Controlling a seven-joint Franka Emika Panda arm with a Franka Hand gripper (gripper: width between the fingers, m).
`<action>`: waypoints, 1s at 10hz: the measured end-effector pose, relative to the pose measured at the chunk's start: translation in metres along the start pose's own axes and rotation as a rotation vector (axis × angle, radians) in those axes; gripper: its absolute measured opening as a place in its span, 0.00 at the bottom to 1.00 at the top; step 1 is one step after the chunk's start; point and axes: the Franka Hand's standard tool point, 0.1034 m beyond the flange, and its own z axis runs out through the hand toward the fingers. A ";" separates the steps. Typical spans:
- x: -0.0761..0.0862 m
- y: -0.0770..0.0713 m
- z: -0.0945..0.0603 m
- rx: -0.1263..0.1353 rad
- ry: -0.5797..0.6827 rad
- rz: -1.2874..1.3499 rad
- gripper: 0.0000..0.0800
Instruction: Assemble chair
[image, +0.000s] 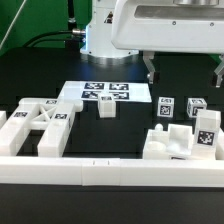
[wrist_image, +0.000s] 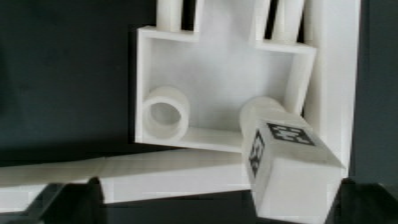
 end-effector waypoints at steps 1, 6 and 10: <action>-0.001 0.001 0.000 0.000 -0.001 -0.007 0.81; -0.047 0.086 0.027 -0.019 0.049 -0.350 0.81; -0.049 0.086 0.031 -0.022 0.054 -0.343 0.81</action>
Offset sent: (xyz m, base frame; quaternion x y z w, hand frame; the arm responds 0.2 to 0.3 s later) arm -0.0625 -0.0514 -0.0162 0.0361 0.0537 -0.1527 0.9861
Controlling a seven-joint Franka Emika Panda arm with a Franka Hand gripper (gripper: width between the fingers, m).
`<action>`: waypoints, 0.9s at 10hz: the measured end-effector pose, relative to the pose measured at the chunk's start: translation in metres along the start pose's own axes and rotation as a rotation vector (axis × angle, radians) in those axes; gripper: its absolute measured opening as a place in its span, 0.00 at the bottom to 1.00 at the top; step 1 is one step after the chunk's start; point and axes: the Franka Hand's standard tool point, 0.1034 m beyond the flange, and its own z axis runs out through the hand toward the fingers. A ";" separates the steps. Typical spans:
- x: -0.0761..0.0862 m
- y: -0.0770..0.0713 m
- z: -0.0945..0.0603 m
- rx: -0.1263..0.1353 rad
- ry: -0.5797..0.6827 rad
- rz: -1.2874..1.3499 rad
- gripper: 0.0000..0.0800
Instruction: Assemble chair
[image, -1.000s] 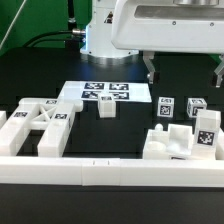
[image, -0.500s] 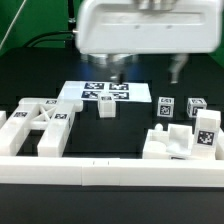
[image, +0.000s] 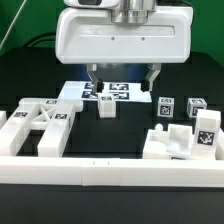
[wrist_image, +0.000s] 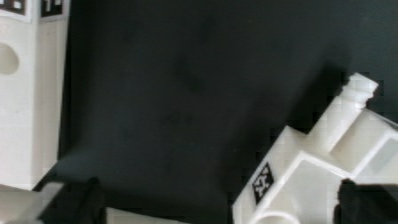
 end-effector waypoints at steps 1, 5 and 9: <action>-0.003 0.003 0.002 -0.002 0.009 -0.018 0.81; -0.062 0.016 0.032 -0.021 0.002 -0.015 0.81; -0.065 0.009 0.034 0.009 -0.056 -0.003 0.81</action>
Offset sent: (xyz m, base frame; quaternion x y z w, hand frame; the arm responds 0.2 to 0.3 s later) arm -0.0502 -0.0108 -0.0332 0.0149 0.0203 -0.0143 0.9996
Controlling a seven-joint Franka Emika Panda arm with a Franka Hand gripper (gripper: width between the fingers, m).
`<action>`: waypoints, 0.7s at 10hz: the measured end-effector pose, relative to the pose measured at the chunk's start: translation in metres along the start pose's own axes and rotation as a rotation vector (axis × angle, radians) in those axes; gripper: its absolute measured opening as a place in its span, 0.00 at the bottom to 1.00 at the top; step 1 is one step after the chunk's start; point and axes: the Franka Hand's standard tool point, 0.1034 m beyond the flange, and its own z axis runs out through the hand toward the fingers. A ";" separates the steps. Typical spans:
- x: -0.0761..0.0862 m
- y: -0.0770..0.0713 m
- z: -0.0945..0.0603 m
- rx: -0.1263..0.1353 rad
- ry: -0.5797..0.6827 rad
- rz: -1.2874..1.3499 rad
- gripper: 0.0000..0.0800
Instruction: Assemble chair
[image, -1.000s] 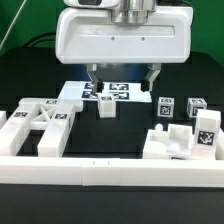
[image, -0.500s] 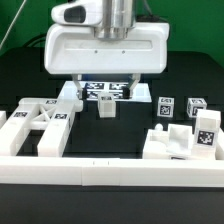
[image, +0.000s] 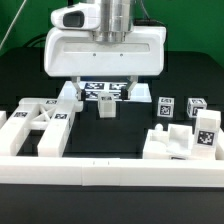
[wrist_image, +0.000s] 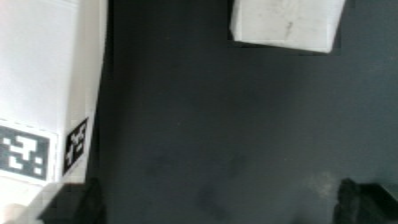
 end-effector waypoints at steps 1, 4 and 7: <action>-0.004 -0.007 0.001 0.031 -0.084 0.012 0.81; -0.023 -0.020 0.005 0.075 -0.301 0.047 0.81; -0.020 -0.026 0.006 0.115 -0.470 0.051 0.81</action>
Offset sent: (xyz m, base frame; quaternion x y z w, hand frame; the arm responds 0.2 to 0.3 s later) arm -0.0231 -0.0074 -0.0033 -0.0059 -0.2004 0.0082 0.9797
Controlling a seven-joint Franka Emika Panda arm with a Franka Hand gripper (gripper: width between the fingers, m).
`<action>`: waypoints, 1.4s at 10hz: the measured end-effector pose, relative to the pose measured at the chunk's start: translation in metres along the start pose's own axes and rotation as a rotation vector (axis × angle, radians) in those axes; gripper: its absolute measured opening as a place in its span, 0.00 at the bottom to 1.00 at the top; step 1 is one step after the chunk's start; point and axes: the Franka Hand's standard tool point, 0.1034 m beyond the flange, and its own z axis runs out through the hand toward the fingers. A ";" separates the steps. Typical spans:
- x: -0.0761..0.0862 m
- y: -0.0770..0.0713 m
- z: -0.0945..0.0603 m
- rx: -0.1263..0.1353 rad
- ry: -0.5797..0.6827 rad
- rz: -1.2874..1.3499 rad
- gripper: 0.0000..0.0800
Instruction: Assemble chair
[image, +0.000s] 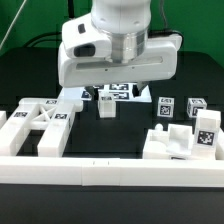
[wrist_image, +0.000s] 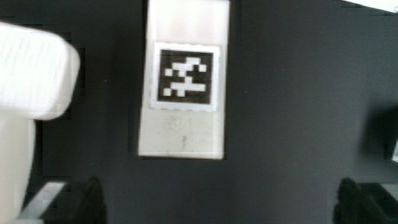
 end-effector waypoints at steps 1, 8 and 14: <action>-0.006 -0.001 0.002 0.009 -0.083 -0.005 0.81; -0.006 0.013 0.009 -0.051 -0.442 -0.033 0.81; -0.009 0.017 0.017 -0.108 -0.470 0.059 0.81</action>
Offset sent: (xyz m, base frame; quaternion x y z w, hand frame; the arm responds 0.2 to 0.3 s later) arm 0.0044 -0.0263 0.0026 -0.0601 -0.1489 0.0170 0.9869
